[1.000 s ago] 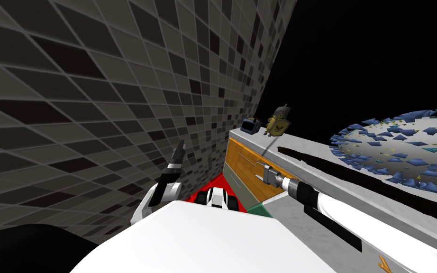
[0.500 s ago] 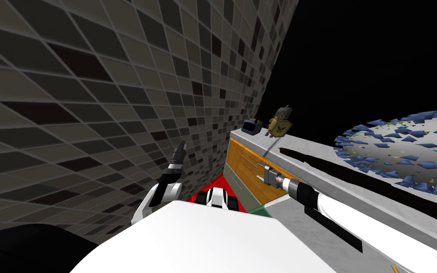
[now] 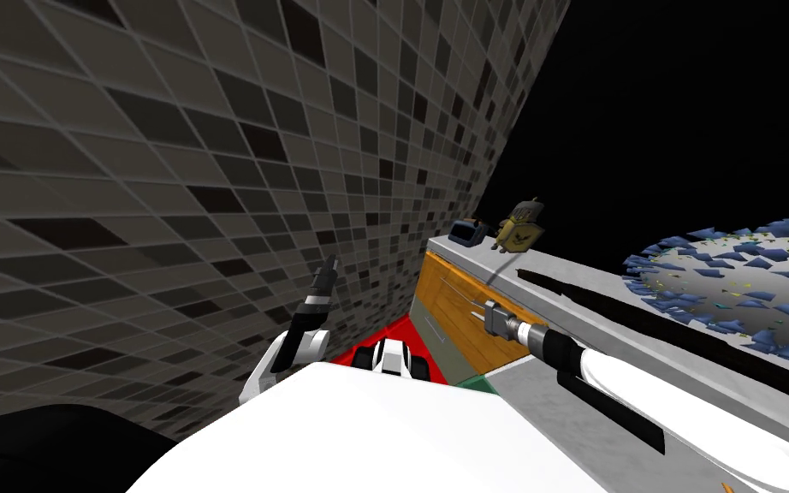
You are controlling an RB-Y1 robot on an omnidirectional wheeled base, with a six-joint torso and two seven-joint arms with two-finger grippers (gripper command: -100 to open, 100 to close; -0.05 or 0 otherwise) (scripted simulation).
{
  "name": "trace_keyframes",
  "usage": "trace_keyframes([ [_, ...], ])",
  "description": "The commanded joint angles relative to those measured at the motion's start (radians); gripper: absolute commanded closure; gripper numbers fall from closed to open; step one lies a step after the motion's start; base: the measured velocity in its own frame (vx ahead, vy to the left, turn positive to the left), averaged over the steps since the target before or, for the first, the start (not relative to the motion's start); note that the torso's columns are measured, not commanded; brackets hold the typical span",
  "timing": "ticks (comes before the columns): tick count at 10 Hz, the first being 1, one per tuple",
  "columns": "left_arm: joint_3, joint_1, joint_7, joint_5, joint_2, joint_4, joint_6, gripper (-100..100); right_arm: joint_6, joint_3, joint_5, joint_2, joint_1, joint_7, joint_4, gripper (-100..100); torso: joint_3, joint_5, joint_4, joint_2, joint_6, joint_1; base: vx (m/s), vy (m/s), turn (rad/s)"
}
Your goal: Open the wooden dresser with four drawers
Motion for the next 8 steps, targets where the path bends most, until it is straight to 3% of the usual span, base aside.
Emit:
trace_keyframes([
  [1, 0.0, 0.0, 0.0, 0.0, 0.0, 0.0, 0.0, 0, -0.028, 0.01, -0.038, -0.004, 0.018, 0.046, 0.035, 100, 0.0, -0.003, -0.001, -0.001, 0.001, -0.006, 0.024, -0.005, -0.025],
  [2, 0.0, 0.0, 0.0, 0.0, 0.0, 0.0, 0.0, 0, -0.07, -0.016, -0.087, 0.012, 0.041, 0.086, 0.082, 100, 0.001, -0.004, -0.001, 0.001, -0.001, -0.006, -0.113, 0.08, 0.302],
  [3, 0.0, 0.0, 0.0, 0.0, 0.0, 0.0, 0.0, 0, -0.086, -0.016, -0.114, 0.012, 0.044, 0.118, 0.109, 100, 0.004, -0.006, -0.003, 0.004, -0.008, 0.002, -0.155, 0.097, 0.376],
  [5, 0.0, 0.0, 0.0, 0.0, 0.0, 0.0, 0.0, 0, -0.107, -0.016, -0.17, 0.012, 0.044, 0.161, 0.172, 100, -0.003, -0.004, -0.004, -0.007, -0.005, 0.001, -0.046, 0.035, 0.066],
  [7, 0.0, 0.0, 0.0, 0.0, 0.0, 0.0, 0.0, 0, -0.107, -0.016, -0.18, 0.012, 0.044, 0.161, 0.172, 100, -0.001, -0.008, -0.005, -0.004, 0.001, -0.009, 0.023, -0.003, -0.023],
  [8, 0.0, 0.0, 0.0, 0.0, 0.0, 0.0, 0.0, 0, -0.148, -0.041, -0.23, 0.027, 0.07, 0.214, 0.221, 100, 0.001, -0.008, -0.004, -0.001, -0.001, -0.008, -0.076, 0.085, 0.332],
])
